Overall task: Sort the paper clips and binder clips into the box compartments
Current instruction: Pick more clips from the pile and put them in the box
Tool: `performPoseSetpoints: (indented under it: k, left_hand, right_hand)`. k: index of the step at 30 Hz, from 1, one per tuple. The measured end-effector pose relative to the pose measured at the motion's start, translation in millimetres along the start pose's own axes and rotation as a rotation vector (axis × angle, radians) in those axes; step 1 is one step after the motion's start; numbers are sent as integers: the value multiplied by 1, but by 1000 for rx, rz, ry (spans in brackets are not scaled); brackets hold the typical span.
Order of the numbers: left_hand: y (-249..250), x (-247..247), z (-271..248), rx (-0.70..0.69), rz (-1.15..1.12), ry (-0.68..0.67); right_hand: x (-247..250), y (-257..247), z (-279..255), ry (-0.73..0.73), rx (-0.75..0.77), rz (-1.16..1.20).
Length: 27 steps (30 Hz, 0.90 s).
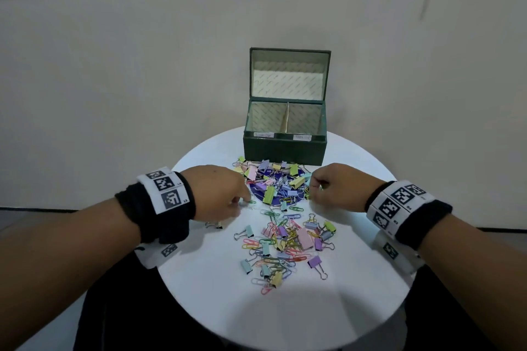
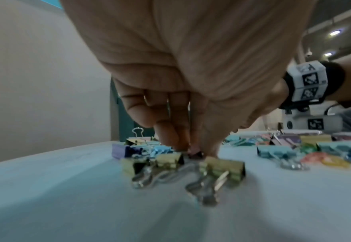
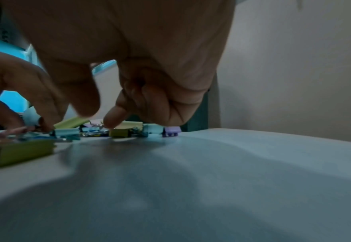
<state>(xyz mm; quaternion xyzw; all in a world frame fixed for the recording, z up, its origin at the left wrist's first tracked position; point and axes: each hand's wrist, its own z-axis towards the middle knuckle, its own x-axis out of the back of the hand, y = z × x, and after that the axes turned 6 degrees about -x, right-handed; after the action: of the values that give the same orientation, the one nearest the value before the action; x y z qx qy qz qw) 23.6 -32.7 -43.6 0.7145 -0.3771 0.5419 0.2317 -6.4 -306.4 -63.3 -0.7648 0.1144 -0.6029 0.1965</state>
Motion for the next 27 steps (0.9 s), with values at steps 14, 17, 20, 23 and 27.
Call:
performPoseSetpoints:
  k: [14, 17, 20, 23, 27]
  left_hand:
    - [-17, 10, 14, 176, -557, 304]
    - [-27, 13, 8, 246, -940, 336]
    - [-30, 13, 5, 231, -1150, 281]
    - [-23, 15, 3, 224, -987, 163]
    - [-5, 13, 4, 111, -304, 81]
  right_hand:
    - [-11, -22, 4, -77, 84, -117]
    - [-11, -25, 3, -89, 108, -100]
    - [-11, -27, 2, -115, 121, -117]
    - [-12, -26, 3, -92, 120, -125]
    - [-11, -23, 4, -24, 116, -122]
